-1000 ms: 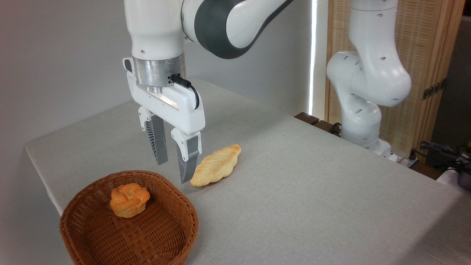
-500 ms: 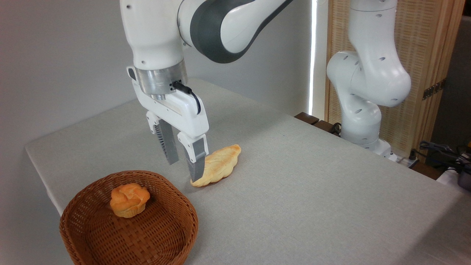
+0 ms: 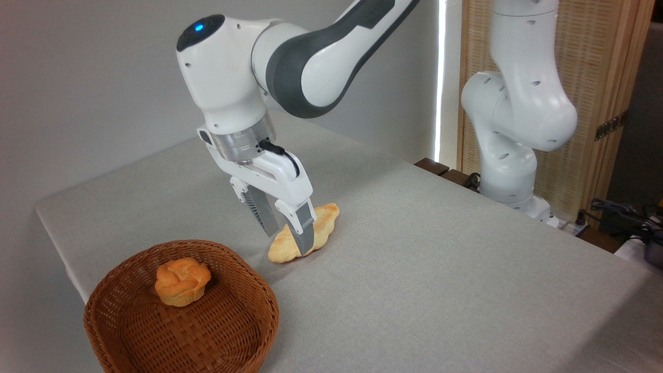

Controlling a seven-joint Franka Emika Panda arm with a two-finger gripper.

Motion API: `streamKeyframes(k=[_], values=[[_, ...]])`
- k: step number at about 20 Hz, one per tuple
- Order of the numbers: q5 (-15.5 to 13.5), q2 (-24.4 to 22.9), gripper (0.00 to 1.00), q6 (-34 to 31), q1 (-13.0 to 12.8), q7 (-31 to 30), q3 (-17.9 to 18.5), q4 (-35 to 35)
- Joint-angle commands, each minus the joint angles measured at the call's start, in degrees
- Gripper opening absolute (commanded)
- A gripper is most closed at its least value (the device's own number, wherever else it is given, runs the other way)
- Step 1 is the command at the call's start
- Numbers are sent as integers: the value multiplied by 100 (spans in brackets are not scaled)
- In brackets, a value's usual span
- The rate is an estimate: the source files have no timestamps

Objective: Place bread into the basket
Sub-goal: 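Lower the open gripper down around the middle of the bread roll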

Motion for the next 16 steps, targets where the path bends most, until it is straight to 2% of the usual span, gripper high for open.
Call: streamKeyframes(k=[1, 16], values=[[-79, -109, 100, -58, -93, -57, 23, -232], [-71, 277, 100, -23, -365, -31, 6, -373]])
